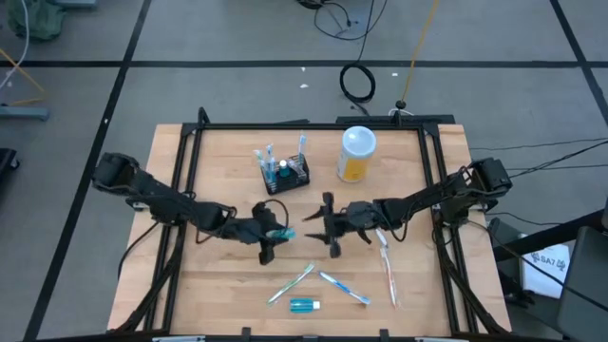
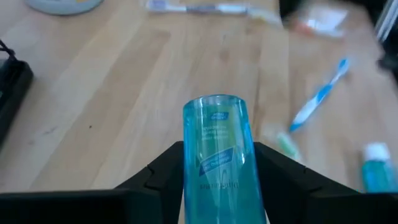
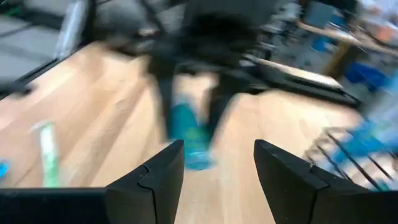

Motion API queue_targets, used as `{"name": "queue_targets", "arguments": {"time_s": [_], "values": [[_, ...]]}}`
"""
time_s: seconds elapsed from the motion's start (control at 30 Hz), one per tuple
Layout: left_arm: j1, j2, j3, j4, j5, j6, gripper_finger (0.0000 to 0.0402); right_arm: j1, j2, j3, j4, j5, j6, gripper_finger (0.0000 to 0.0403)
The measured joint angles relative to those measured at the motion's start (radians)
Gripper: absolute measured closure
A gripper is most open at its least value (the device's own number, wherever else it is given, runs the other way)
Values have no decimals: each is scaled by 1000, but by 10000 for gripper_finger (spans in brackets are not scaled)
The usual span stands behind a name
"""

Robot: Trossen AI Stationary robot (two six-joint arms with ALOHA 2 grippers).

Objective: Pick & Place toothbrushing station
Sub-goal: Put the blue mouthwash into the black mesh organizer

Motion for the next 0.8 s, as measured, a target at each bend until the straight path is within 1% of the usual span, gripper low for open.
{"name": "queue_targets", "arguments": {"time_s": [0.07,0.2,0.33,0.4,0.6,0.8], "values": [[0,-28,0,5,3,-25,231,20,0,0,1,-9,-49,216],[5,-59,0,73,60,-48,228,51,0,0,40,-56,-125,216],[6,-59,1,214,135,-46,228,69,2,0,137,-79,-166,216],[5,-57,2,256,161,-45,228,72,17,0,177,-78,-170,215],[5,-56,2,293,175,-46,227,76,50,0,236,-70,-279,215],[7,-56,2,314,175,-51,227,69,50,0,260,-75,-289,215]]}}
